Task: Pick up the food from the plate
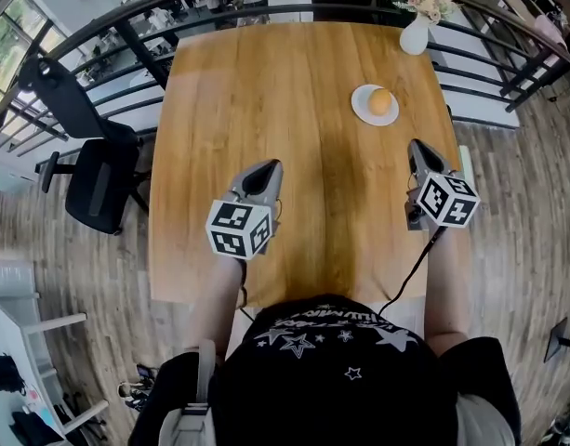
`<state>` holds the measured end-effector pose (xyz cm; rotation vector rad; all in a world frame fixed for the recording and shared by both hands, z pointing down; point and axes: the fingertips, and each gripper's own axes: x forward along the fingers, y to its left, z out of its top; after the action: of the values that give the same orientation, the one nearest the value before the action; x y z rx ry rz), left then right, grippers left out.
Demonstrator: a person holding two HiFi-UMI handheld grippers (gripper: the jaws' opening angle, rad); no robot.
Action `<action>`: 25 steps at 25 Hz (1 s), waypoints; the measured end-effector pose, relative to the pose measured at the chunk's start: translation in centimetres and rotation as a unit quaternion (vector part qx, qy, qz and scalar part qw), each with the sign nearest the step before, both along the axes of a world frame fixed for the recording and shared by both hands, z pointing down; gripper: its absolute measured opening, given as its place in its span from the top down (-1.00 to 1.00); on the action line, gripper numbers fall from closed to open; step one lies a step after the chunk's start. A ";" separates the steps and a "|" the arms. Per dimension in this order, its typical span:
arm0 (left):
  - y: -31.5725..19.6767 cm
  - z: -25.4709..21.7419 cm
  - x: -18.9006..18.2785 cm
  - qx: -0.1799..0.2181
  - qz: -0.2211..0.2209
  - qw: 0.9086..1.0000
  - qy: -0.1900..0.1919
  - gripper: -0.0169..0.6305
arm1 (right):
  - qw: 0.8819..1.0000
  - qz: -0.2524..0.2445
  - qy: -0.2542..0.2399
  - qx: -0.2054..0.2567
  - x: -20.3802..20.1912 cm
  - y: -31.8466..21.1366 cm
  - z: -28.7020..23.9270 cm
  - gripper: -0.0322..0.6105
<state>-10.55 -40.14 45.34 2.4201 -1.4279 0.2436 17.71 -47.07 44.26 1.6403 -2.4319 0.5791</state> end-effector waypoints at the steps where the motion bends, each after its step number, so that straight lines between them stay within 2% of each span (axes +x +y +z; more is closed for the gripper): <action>1: -0.6 0.3 0.1 -0.003 0.002 1.000 0.000 0.94 | 1.000 0.003 0.001 -0.002 0.0 -0.7 0.4 0.89; 4: -2.3 1.2 -0.1 -0.015 0.005 1.000 0.003 0.94 | 1.000 0.011 0.008 -0.012 -0.5 -3.0 1.7 0.86; 5: -2.9 1.5 -0.3 -0.018 0.007 1.000 0.003 0.94 | 1.000 0.012 0.012 -0.015 -0.9 -3.8 2.1 0.77; 8: -4.4 2.0 -0.8 -0.023 0.009 1.000 0.004 0.94 | 0.999 0.018 0.025 -0.023 -1.5 -5.8 3.1 0.71; 16: -7.4 3.7 -1.3 -0.032 0.009 0.999 0.010 0.94 | 0.996 0.043 0.054 -0.048 -1.8 -10.5 6.5 0.13; 20: -8.2 5.1 -1.6 -0.045 0.007 0.999 0.018 0.94 | 0.994 0.061 0.061 -0.068 -2.1 -12.7 9.2 -0.06; 25: -9.3 6.8 -1.7 -0.060 0.008 0.998 0.026 0.94 | 0.988 0.086 0.094 -0.089 -1.9 -15.2 12.7 -0.30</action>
<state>-12.23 -49.40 52.12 2.3256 -1.3330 0.2610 15.79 -62.25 56.91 1.7532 -2.0584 0.6152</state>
